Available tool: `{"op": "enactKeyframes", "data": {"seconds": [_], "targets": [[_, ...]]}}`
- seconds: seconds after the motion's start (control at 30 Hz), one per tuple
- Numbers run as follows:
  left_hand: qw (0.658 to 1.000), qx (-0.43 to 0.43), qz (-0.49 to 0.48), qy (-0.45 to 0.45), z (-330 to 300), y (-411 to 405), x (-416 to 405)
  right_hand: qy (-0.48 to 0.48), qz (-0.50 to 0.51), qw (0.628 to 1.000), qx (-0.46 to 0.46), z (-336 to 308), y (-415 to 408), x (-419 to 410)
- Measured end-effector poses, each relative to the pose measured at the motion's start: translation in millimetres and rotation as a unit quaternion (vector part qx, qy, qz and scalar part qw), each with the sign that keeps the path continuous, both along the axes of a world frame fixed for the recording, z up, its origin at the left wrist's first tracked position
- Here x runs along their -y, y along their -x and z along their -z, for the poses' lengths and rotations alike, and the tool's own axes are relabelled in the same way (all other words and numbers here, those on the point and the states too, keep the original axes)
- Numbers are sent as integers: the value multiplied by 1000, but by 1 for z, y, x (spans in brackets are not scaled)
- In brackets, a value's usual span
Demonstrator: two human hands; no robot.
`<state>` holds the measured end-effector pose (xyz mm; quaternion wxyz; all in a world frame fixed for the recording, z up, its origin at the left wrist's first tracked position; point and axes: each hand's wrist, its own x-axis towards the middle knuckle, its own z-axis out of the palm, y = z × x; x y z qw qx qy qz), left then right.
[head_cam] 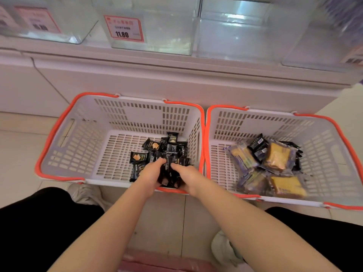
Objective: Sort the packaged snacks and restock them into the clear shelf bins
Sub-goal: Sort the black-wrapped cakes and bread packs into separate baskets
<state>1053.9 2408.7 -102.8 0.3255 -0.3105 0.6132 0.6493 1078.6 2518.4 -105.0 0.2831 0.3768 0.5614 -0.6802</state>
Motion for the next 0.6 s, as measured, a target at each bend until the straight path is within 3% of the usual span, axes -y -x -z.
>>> {"op": "enactKeyframes", "data": {"seconds": [0.1, 0.17, 0.23, 0.3, 0.43, 0.6], "targets": [[1000, 9, 17, -6, 5, 3, 0, -57, -29, 998, -17, -2, 2, -14], [996, -21, 78, 37, 5, 5, -5, -90, -90, 991, -41, -11, 6, -30], [962, -117, 187, 161, 2, 9, -17, -125, -166, 974, -92, -24, 10, -50], [903, -243, 249, 251, -9, 10, -37, -156, -218, 955, -130, -40, 14, -75], [841, -398, 309, 197, -32, 5, -92, -226, -319, 911, -131, -63, 14, -146], [766, -415, 470, 141, -23, 0, -159, -265, -278, 922, -52, -52, -8, -255]]}}
